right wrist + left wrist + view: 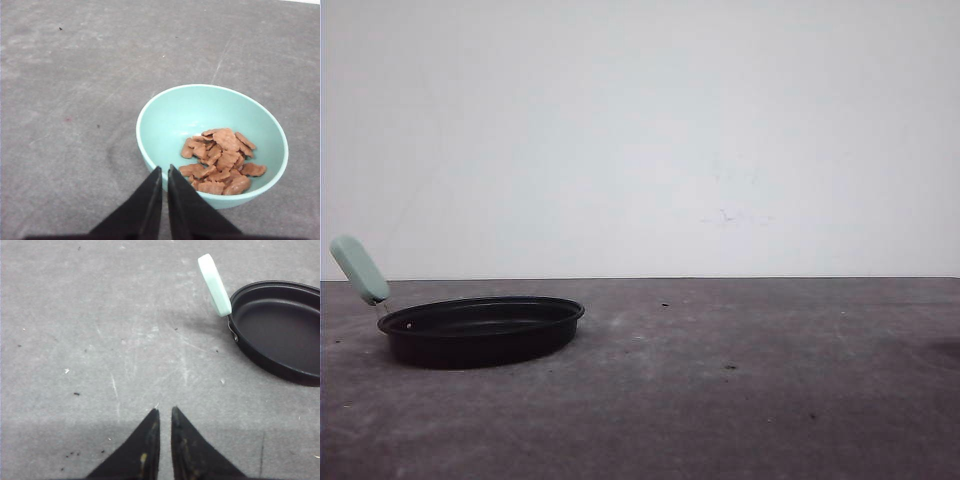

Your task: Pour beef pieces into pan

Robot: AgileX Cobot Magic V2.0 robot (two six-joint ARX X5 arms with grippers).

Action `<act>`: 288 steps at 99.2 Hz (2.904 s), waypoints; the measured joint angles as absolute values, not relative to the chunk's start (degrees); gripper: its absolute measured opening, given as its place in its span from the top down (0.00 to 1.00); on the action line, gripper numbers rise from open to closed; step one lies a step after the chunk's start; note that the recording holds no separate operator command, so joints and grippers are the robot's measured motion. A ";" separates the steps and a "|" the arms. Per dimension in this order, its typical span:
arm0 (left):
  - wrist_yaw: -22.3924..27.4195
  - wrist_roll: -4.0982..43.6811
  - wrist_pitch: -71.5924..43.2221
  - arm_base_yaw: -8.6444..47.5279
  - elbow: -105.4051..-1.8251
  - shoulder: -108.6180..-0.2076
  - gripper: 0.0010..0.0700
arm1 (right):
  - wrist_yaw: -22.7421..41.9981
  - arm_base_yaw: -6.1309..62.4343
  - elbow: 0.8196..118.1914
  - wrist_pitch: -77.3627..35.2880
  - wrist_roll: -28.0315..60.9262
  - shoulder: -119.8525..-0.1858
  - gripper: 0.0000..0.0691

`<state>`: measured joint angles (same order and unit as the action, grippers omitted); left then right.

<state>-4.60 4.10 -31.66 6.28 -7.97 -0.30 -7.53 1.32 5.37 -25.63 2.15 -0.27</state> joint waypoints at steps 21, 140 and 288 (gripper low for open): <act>-4.60 4.10 -31.66 6.28 -7.97 -0.30 0.99 | -7.53 1.32 5.37 -25.63 2.15 -0.27 0.97; -4.89 22.11 -22.79 6.28 -7.97 -0.30 0.99 | -12.01 1.32 5.34 -0.75 -18.52 -0.27 0.98; 6.52 14.13 -29.74 6.28 -67.83 -37.06 0.98 | -16.27 1.32 61.54 -21.41 -18.00 -25.34 0.99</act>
<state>6.52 14.13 -29.74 6.28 -67.83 -37.06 -16.27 1.32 61.54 -21.41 -18.00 -25.34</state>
